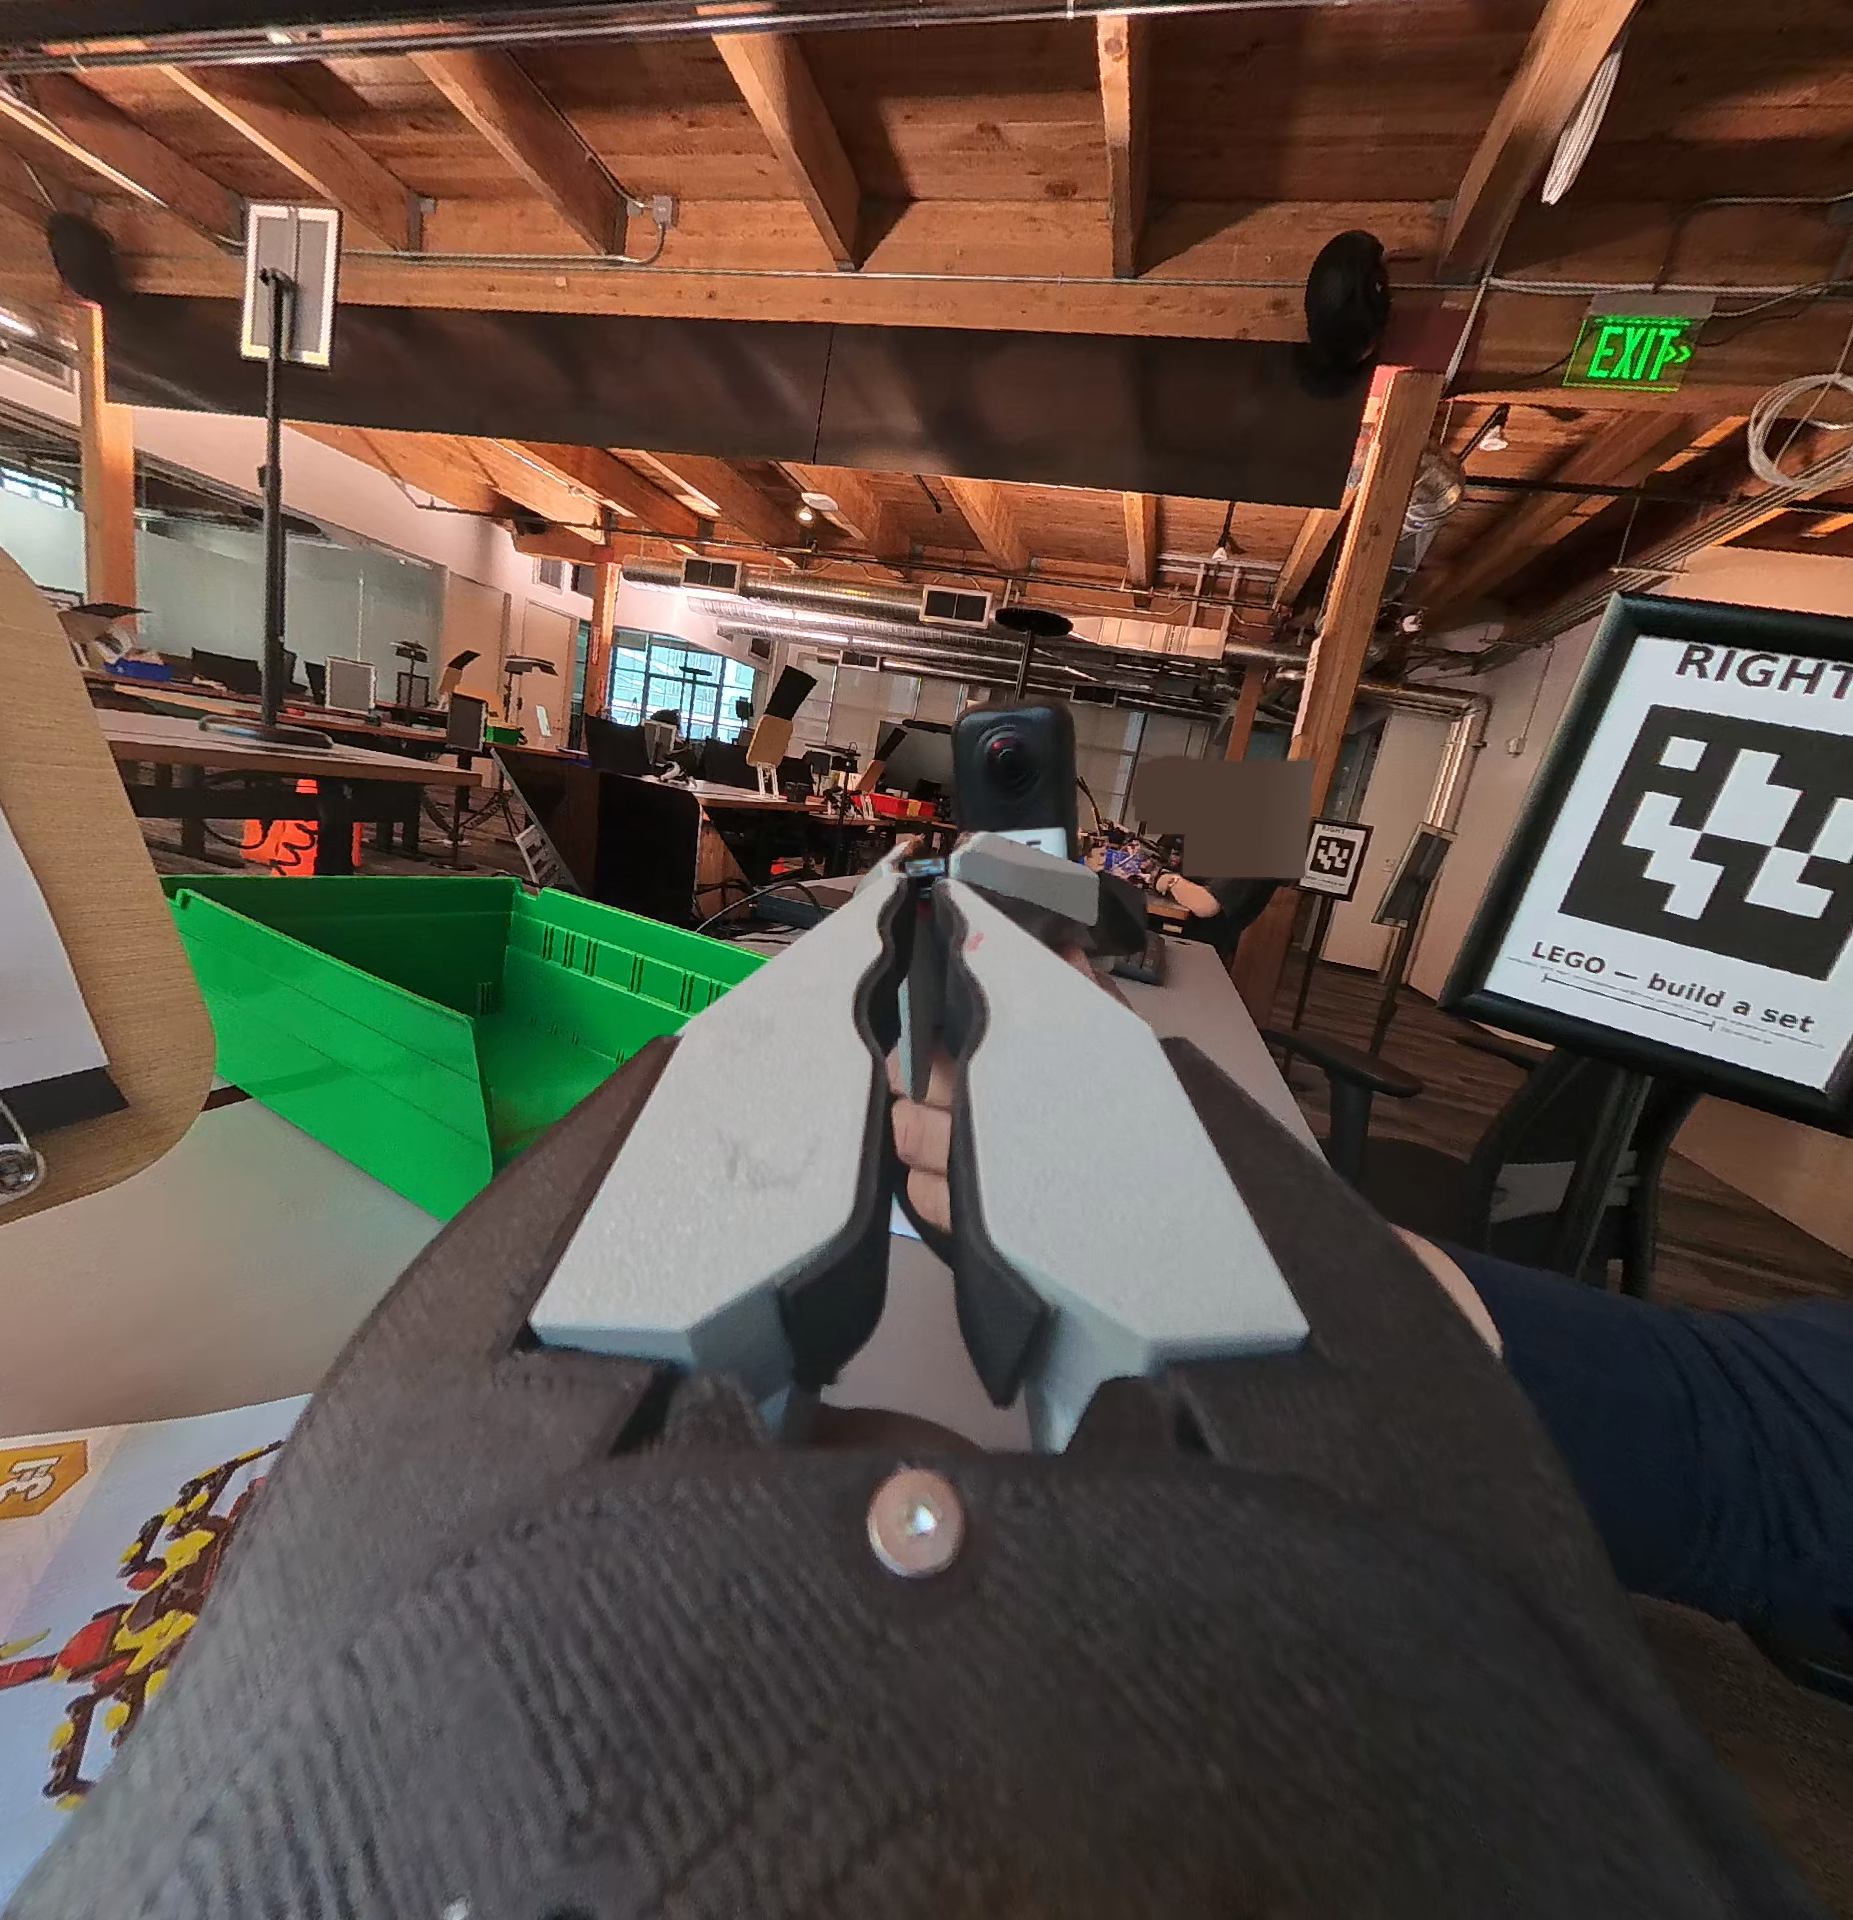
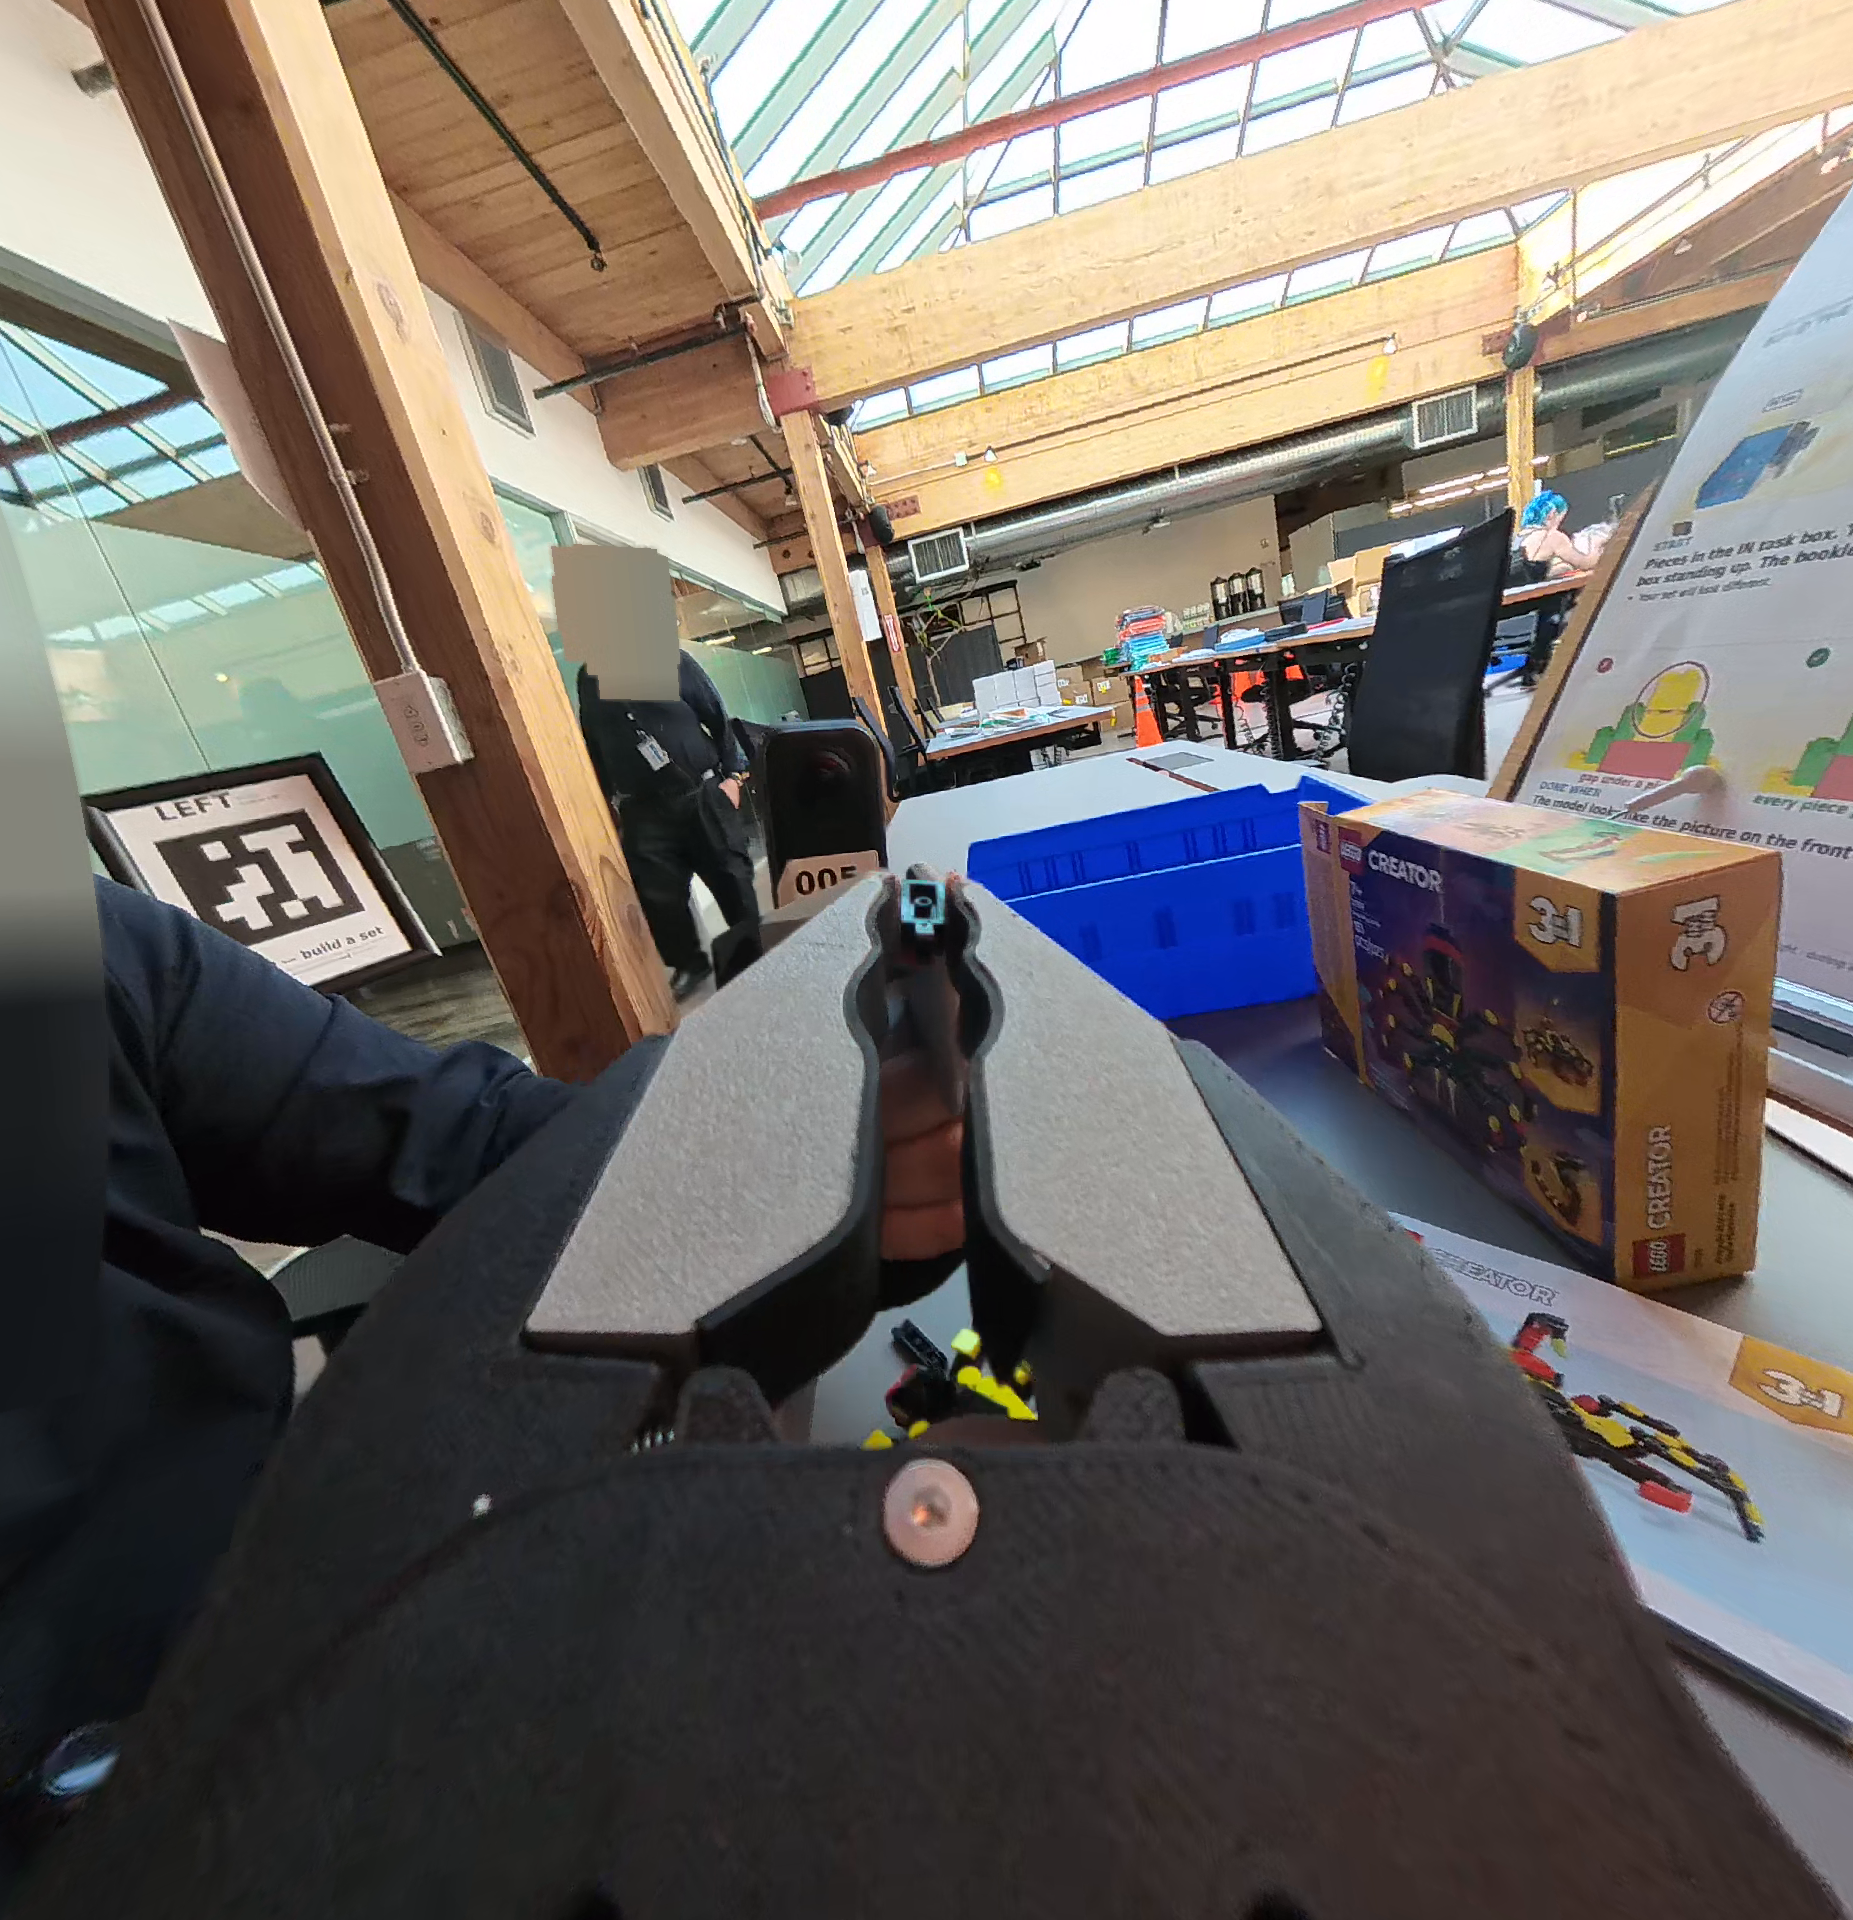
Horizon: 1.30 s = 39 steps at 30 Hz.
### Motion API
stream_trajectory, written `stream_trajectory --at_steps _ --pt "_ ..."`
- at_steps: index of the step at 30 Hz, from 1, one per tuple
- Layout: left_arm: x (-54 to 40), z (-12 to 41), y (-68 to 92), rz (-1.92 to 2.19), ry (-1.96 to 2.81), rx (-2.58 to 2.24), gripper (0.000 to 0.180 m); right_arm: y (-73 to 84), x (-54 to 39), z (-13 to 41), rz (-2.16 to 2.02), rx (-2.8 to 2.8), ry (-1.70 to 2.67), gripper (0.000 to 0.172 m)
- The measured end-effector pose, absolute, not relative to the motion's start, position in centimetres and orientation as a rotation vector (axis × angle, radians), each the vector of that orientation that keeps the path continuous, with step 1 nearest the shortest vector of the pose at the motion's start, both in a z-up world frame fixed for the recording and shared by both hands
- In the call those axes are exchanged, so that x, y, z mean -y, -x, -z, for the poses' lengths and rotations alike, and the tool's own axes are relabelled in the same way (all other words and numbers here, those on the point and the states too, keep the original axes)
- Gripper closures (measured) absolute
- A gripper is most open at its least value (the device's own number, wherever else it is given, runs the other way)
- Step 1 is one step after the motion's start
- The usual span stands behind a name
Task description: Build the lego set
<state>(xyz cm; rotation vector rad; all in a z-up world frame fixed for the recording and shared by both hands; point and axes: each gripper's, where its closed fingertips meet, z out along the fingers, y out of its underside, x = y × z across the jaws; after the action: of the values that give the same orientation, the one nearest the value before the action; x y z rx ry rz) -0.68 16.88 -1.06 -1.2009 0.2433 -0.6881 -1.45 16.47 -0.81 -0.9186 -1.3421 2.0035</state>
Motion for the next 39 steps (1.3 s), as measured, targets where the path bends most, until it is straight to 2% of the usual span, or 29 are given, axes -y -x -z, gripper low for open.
stream_trajectory --at_steps 7,19,33,39 --pt "-17.3 1.2 1.3 0.651 1.165 -0.165 0.18 2.1 -16.9 0.8 -1.754 1.29 0.933 0.168" --pt "-17.5 0.7 2.4 0.777 1.082 -0.007 0.18 2.9 -17.5 0.0 -2.115 0.972 0.993 0.168" --pt "-17.9 1.2 1.8 0.779 1.111 -0.013 0.18 2.7 -18.2 -0.2 -2.153 0.875 0.99 0.168" --pt "-17.6 1.2 1.8 0.654 1.191 -0.149 0.18 2.4 -18.0 0.1 -2.017 1.124 0.994 0.166"
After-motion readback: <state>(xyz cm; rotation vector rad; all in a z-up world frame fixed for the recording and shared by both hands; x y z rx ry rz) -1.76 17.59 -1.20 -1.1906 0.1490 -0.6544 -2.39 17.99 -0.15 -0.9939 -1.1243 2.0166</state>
